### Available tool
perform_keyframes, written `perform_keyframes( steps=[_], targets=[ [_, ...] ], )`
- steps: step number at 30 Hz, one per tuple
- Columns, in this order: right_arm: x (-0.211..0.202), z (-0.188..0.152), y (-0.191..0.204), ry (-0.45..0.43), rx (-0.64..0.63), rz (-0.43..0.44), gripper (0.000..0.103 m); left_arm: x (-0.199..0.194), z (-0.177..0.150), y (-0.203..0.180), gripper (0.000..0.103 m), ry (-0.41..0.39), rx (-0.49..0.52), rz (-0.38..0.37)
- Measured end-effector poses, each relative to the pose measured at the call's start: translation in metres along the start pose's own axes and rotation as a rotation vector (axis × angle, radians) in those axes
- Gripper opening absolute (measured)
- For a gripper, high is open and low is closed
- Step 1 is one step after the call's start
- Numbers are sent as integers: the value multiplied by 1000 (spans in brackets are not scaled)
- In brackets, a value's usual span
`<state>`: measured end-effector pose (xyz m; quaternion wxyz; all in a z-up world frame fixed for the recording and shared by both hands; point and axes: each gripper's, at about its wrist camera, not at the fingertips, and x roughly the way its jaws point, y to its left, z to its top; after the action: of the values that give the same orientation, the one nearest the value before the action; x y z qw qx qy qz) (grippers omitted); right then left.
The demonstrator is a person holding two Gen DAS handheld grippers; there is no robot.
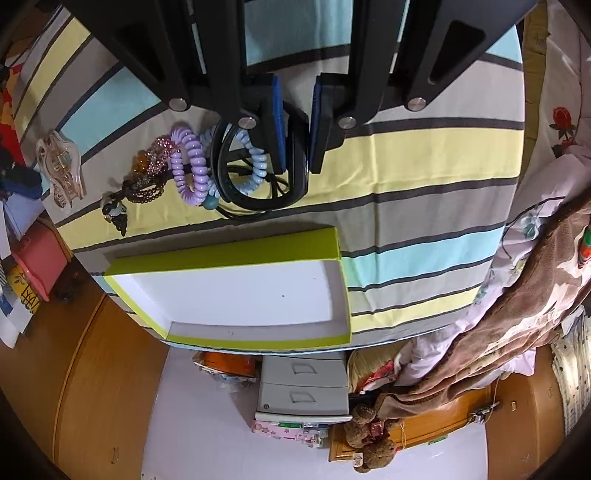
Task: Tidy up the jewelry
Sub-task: 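Lift the claw clip with the right tool while the left tool grasps the black band, then carry both items into the green box and open both tools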
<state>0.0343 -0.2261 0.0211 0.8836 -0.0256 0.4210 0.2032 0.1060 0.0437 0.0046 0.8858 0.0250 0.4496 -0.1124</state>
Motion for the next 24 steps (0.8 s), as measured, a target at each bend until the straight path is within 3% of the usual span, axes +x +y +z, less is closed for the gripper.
perform_keyframes(
  steps=[2, 3, 7, 10, 12, 14, 18, 24],
  targets=[
    [1, 0, 2, 15, -7, 20, 46, -5, -1, 0, 13, -8, -5, 0],
    [4, -1, 2, 36, -9, 36, 49, -7, -2, 0, 13, -13, -4, -5],
    [10, -4, 12, 61, -55, 26, 49, -10, -1, -1, 13, -22, -5, -4],
    [22, -4, 21, 117, -100, -49, 49, -13, 0, -1, 13, -26, -3, -5],
    [30, -3, 26, 139, -118, -84, 45, -16, 0, -2, 13, -31, -2, -10],
    [33, -2, 28, 150, -128, -98, 13, -19, 0, -1, 13, -37, -2, -7],
    [34, -2, 28, 158, -144, -131, 13, -27, 3, -3, 13, -48, 10, -10],
    [12, 10, 28, 99, -145, -135, 12, -38, 15, -5, 13, -73, 21, -15]
  ],
)
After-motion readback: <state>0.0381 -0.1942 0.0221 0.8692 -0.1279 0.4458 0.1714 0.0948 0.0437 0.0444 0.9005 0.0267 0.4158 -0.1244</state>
